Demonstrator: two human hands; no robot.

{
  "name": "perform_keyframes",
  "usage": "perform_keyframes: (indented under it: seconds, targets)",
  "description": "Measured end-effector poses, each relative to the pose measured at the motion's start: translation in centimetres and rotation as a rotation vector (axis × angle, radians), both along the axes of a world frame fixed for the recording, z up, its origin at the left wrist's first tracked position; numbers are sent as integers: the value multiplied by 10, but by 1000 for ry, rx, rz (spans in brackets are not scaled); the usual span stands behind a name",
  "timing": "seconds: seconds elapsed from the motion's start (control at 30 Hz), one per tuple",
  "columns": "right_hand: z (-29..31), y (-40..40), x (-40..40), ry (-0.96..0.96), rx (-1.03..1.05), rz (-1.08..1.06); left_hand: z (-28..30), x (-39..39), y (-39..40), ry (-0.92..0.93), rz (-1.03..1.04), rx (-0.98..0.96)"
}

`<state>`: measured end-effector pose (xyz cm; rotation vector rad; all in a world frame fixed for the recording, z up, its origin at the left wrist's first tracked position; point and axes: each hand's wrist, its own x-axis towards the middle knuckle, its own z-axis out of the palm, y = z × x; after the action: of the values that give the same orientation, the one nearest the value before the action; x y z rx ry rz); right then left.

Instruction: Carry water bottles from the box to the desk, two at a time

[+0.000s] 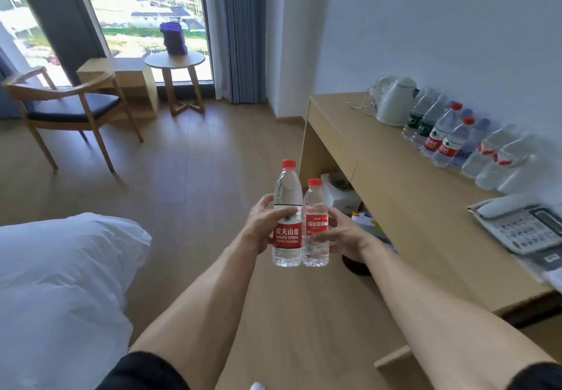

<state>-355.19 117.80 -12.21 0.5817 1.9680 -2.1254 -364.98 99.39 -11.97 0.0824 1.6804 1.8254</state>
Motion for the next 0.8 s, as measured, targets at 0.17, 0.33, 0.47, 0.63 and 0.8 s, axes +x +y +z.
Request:
perform_keyframes:
  seconds: [0.17, 0.33, 0.47, 0.63, 0.8]
  targets:
    - [1, 23, -38, -25, 38, -99, 1, -56, 32, -6, -111, -2]
    - [3, 56, -65, -29, 40, -153, -1, -96, 75, -1, -177, -9]
    - [-2, 91, -91, 1, -4, -204, -2, -129, 115, 10, -221, -26]
    - [-13, 150, -141, 25, -13, -234, 2, -180, 177, 53, -241, -59]
    - [-12, 216, -191, 67, -57, -279, 19, -230, 247, 84, -255, -90]
